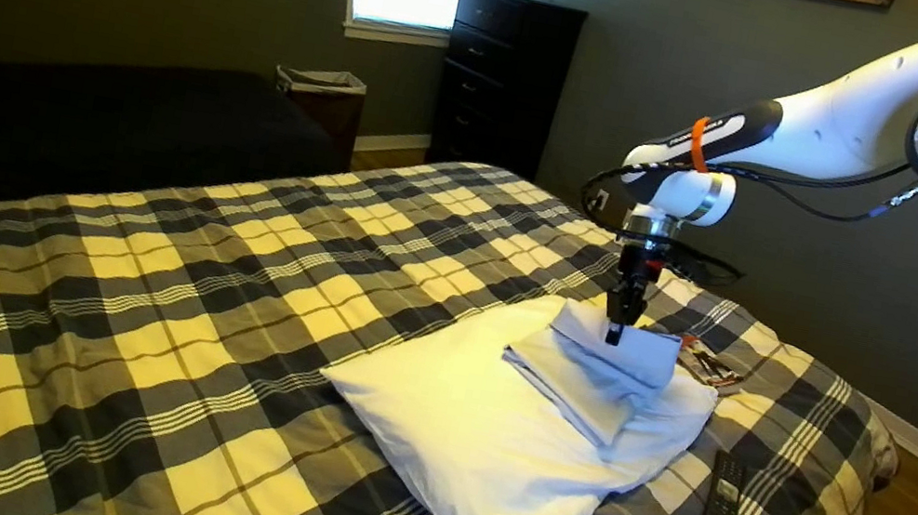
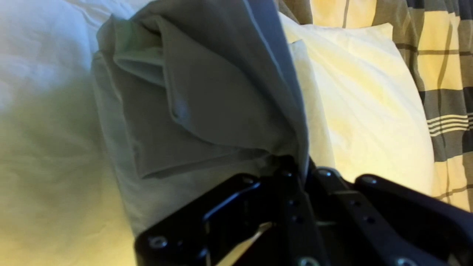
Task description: Fold the pillowcase in half
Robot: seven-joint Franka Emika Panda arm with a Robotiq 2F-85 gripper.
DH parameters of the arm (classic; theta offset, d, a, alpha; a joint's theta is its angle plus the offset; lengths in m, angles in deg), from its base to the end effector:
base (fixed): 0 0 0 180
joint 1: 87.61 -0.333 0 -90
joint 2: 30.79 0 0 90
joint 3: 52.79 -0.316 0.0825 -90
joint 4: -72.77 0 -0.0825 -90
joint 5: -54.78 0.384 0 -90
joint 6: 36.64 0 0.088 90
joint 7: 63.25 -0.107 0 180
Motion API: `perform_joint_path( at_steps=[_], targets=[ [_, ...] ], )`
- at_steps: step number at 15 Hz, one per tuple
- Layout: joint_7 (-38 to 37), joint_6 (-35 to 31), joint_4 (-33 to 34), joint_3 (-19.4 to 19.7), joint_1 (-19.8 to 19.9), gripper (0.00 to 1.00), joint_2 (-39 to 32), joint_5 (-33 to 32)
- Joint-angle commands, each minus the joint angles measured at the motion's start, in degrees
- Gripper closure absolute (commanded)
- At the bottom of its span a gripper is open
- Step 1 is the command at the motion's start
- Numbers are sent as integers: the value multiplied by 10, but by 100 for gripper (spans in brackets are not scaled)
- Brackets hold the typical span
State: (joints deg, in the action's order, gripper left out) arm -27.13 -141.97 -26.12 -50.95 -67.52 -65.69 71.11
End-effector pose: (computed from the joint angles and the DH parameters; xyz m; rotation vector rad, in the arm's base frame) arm 0.5759 -0.2064 0.2049 -2.6642 -0.1376 0.4349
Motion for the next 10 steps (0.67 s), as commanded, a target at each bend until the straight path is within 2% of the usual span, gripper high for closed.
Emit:
perform_joint_path(
  at_steps=[1, 10],
  targets=[
    [0, 1, 2, 0, 0, 99, -1, 0],
    [-24, -22, -41, -11, -58, 99, 13, -38]
  ],
)
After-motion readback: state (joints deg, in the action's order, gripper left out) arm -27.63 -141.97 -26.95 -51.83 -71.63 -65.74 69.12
